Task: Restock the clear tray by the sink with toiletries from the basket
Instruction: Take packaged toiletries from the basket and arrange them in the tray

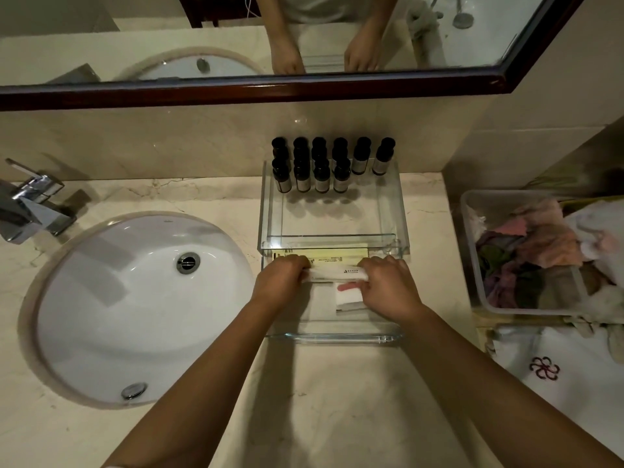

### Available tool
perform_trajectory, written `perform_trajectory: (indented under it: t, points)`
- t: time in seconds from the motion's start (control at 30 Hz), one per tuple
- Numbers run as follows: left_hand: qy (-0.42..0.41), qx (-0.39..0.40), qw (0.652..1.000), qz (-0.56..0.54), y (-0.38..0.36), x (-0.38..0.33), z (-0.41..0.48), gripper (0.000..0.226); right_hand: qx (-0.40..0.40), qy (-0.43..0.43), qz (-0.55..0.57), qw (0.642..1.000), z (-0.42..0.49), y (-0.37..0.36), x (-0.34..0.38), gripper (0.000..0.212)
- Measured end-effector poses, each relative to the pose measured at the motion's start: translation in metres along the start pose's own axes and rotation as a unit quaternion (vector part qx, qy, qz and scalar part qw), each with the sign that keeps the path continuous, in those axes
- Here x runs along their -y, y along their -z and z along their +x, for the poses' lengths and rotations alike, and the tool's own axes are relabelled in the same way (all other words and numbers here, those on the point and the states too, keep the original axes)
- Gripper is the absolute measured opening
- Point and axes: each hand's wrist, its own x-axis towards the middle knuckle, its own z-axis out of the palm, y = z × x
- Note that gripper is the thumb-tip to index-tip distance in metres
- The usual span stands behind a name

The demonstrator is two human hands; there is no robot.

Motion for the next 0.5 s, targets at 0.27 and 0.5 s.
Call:
perform_trajectory:
  t: [0.27,0.5]
  points:
    - [-0.008,0.096,0.995,0.018,-0.0035,0.0034,-0.0078,0.031,0.112,0.025,-0.023,0.993,-0.0053,-0.0012,0.0056,0.035]
    - [-0.007,-0.037,0.996,0.077,-0.0006,0.0015,-0.0079,0.023,-0.024,0.005,-0.026,0.999,-0.0002,-0.0027,0.0031,0.028]
